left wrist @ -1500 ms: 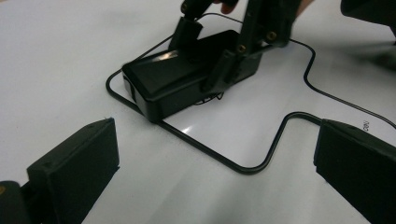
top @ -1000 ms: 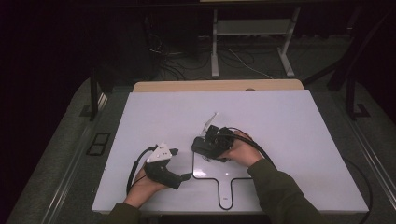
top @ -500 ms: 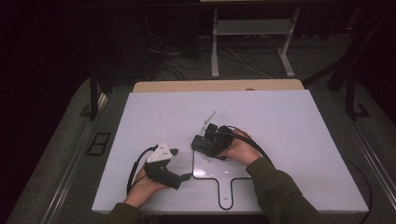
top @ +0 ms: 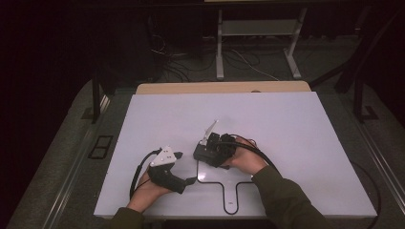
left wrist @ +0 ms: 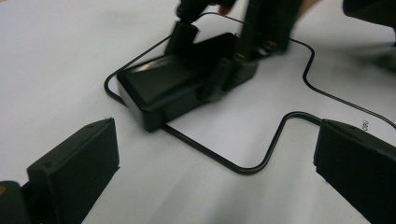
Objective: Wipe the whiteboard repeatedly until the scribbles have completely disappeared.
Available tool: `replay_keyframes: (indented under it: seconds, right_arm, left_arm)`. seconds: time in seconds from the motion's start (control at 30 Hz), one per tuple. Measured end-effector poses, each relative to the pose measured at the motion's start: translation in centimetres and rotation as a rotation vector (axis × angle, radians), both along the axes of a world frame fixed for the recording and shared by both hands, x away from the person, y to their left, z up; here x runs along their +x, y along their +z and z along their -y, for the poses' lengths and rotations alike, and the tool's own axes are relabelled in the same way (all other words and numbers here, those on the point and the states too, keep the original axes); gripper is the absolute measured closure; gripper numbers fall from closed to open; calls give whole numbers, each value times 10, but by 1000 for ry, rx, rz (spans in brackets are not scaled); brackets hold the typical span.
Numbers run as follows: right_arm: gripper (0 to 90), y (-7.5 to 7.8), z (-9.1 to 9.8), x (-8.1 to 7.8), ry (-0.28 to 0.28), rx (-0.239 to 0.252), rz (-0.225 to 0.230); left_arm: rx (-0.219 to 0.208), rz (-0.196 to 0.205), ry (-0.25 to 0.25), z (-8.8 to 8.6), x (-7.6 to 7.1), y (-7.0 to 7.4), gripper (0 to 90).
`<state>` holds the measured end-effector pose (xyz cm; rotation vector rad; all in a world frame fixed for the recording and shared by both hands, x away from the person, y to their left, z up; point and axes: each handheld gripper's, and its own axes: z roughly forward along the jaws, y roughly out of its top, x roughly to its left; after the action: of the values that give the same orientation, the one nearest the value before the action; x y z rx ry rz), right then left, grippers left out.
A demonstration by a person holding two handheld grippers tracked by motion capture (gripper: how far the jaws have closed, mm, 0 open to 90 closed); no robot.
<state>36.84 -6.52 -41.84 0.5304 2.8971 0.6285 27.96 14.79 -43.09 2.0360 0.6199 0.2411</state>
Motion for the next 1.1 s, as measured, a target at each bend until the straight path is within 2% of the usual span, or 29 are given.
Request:
replay_keyframes:
  seconds: [0.07, 0.1, 0.17, 0.23, 0.27, 0.33, 0.43, 0.53, 0.7, 0.8, 0.9, 0.97, 1.1]
  right_arm:
    - [391, 0, 0, 8, -16, -6, 9]
    - [391, 0, 0, 11, -29, 2, 0]
    - [391, 0, 0, 15, -33, -12, 17]
    - [391, 0, -1, 15, -41, -6, 10]
    - [391, 0, -1, 15, -41, -17, 16]
    - [391, 0, -3, 10, -27, -8, -9]
    - [391, 0, -6, -2, 27, -7, -14]
    - [391, 0, -8, -6, 34, -1, -9]
    - [391, 0, -5, 13, -23, -7, 7]
    - [391, 0, -5, 21, -42, -6, 2]
    - [391, 0, -6, 17, -46, -7, -7]
    - [390, 0, -7, 11, -13, -10, -5]
    - [390, 0, -7, -3, 14, -6, -9]
  left_arm:
    - [0, -2, -1, 0, 0, 0, 0]
    - [0, -3, 0, 0, 1, 0, 0]
    - [-1, -3, 1, -1, 1, 0, 0]
    - [-1, -4, -1, -1, 1, 0, 0]
    - [0, -3, -2, 0, 0, 0, 0]
    - [0, -3, -2, 0, 1, 0, 0]
    - [0, -2, -3, 0, 1, 0, 0]
    - [2, -2, -3, 0, 0, 0, 0]
    - [2, -2, -3, 0, 0, 0, 0]
    - [0, -5, -3, 0, 1, -1, 0]
    - [0, -4, -4, 0, 1, 0, 0]
    - [1, -3, -5, 0, 1, 0, 0]
    - [2, -3, -4, 0, 0, 0, 0]
